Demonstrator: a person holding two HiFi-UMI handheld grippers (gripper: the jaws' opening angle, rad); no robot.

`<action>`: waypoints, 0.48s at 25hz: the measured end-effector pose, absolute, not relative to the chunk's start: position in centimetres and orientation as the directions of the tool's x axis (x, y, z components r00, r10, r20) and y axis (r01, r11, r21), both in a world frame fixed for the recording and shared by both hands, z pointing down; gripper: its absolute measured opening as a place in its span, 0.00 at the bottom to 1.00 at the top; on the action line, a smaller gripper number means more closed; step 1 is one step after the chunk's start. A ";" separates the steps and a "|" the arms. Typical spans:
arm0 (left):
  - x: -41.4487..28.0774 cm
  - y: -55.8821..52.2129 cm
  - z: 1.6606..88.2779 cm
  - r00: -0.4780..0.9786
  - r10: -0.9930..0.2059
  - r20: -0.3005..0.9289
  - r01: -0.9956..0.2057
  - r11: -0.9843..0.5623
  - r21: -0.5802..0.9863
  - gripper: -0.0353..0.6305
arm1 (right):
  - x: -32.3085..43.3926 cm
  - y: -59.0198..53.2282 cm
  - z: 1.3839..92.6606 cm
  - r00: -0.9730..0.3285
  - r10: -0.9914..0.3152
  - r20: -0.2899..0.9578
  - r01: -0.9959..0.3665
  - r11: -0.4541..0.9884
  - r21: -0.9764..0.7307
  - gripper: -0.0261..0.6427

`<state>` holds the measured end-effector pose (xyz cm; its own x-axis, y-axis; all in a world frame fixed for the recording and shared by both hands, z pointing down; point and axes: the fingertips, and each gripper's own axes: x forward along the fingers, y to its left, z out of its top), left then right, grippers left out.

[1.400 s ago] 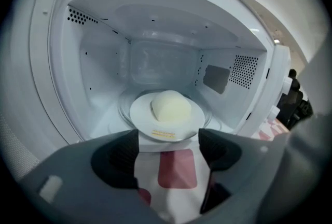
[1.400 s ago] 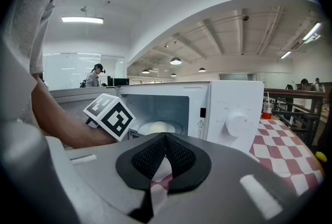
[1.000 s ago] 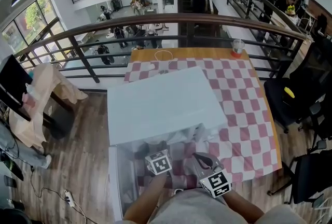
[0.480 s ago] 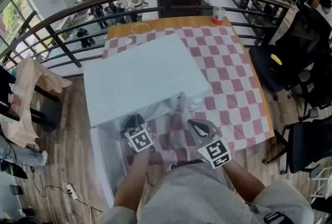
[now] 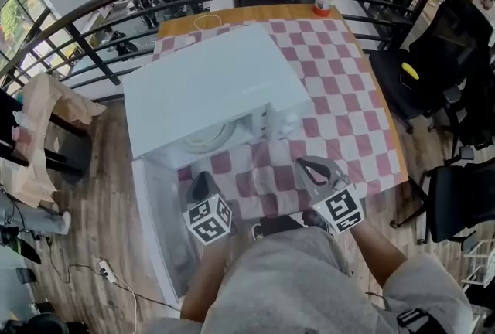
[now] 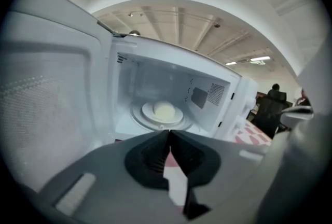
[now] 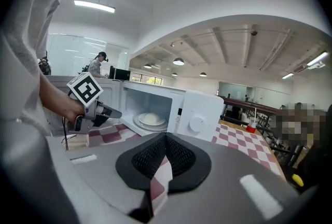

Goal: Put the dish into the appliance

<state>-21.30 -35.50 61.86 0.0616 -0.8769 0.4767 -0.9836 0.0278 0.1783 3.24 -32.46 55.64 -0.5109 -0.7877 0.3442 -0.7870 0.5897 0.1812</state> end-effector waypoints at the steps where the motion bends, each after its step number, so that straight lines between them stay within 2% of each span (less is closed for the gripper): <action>1: -21.0 -34.6 61.7 0.074 -0.878 0.472 -0.983 0.014 0.181 0.07 | 3.3 -31.8 55.6 -0.515 -0.783 0.348 -0.779 0.597 0.191 0.04; 12: -19.4 -27.3 60.6 0.144 -0.891 0.430 -0.974 -0.050 0.223 0.07 | 3.7 -27.5 55.5 -0.531 -0.769 0.357 -0.752 0.621 0.219 0.04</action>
<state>-19.42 -27.33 60.64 0.1440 -0.8914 0.4297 -0.9736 -0.0499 0.2228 3.72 -27.47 55.53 -0.5309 -0.7687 0.3566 -0.7523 0.6213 0.2194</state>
